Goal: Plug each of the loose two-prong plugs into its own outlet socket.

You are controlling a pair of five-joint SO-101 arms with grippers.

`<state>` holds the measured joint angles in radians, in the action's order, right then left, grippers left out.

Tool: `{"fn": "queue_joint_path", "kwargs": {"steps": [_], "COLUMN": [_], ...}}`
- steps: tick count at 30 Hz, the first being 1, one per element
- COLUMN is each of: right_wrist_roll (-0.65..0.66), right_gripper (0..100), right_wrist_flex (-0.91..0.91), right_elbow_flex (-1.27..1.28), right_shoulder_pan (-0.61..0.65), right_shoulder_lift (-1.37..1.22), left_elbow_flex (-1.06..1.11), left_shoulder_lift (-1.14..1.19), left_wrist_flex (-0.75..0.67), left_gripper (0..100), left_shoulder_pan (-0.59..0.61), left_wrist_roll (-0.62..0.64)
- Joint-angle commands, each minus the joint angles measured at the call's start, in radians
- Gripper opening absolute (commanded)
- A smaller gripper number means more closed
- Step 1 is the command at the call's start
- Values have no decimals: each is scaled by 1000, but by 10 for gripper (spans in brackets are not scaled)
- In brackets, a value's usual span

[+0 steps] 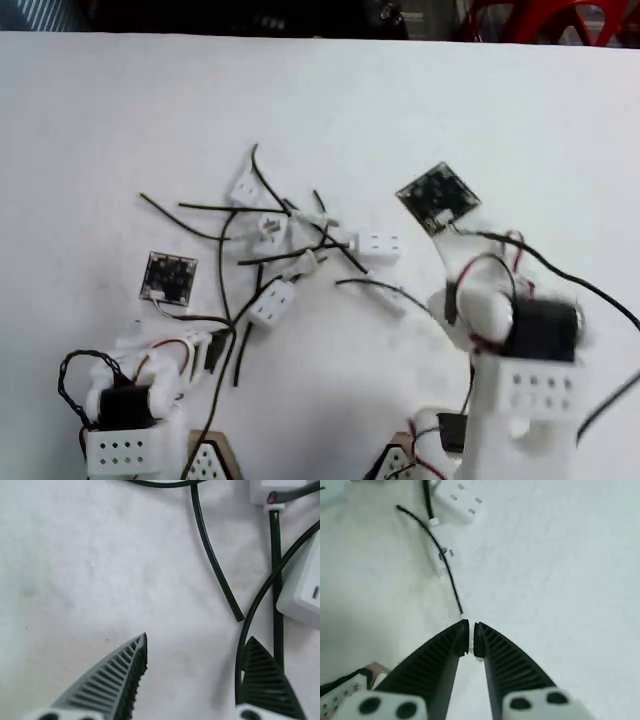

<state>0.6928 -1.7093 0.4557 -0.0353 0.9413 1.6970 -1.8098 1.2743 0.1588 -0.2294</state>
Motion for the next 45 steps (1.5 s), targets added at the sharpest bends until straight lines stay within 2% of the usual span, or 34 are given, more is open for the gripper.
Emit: {"fn": "queue_joint_path", "kwargs": {"steps": [1, 6, 12, 16, 24, 30, 35, 45], "right_wrist_roll": [6, 0, 6, 6, 8, 8, 74, 84], "right_gripper": [16, 16, 20, 98, 104, 152, 170, 170], "right_wrist_flex": [-2, 5, 180, 243, 249, 259, 308, 504], "right_elbow_flex": [-69, -2, 262, 373, 387, 362, 376, 400], "right_shoulder_pan": [-53, -58, -74, -81, -74, -76, -79, -125], "right_shoulder_lift": [117, 179, 105, -22, -326, -433, -473, -673], "left_elbow_flex": [-3, -3, -3, -3, -3, -3, -3, -3], "left_shoulder_lift": [-8, -8, -8, -8, -8, -8, -8, -8], "left_wrist_flex": [-14, -14, -14, -14, -14, -14, -14, -14], "left_gripper": [301, 301, 301, 301, 301, 301, 301, 301], "left_shoulder_pan": [8, 8, 8, 8, 8, 7, 5, 7], "left_wrist_roll": [2, 2, 2, 2, 2, 2, 2, 2]}}
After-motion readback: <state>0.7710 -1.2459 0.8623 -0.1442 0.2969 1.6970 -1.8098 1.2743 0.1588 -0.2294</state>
